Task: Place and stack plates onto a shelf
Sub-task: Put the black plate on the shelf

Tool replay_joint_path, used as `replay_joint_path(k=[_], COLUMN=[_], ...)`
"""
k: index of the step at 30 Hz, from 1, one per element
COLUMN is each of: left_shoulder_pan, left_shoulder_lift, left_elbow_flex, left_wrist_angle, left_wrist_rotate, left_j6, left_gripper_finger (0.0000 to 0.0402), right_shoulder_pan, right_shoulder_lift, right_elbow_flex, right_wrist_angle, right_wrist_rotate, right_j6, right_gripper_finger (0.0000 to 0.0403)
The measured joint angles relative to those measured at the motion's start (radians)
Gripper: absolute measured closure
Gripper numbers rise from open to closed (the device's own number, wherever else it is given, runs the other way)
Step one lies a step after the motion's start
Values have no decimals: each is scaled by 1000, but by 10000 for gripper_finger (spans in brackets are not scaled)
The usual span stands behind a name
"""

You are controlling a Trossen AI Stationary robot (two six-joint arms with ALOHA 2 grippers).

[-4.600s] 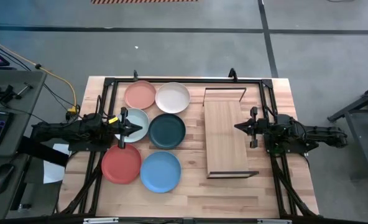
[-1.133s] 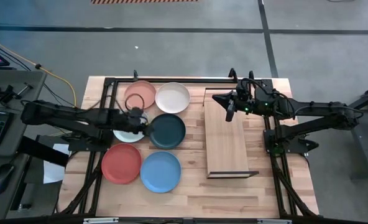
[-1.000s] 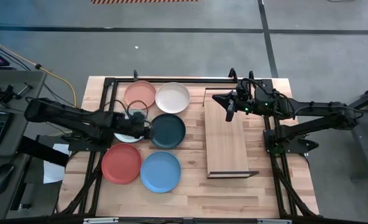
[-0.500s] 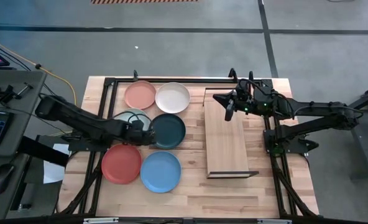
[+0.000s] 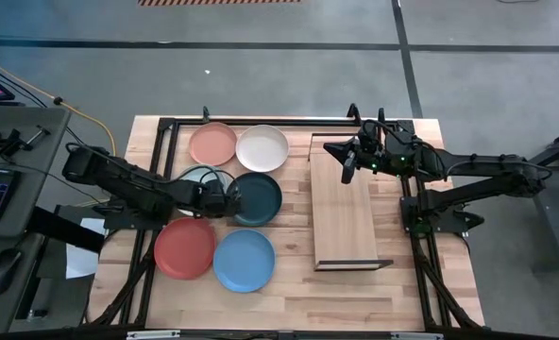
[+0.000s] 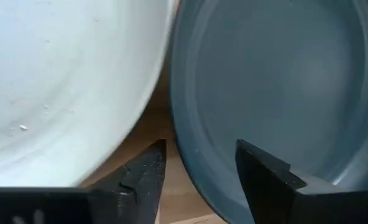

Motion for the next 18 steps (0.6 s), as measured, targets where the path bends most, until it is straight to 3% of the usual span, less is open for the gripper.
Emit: replay_joint_path(k=[10, 18], left_shoulder_pan=[2, 37], left_shoulder_lift=[-5, -133], left_elbow_flex=[0, 0], left_wrist_angle=[0, -4], left_wrist_rotate=[-33, -82], left_j6=[46, 127], left_gripper_finger=[386, 398], right_shoulder_pan=[0, 0], right_shoulder_lift=[0, 0], right_elbow_flex=[-1, -1], right_wrist_angle=[-8, -7], right_wrist_rotate=[0, 1], right_j6=[0, 3], right_gripper_finger=[403, 403])
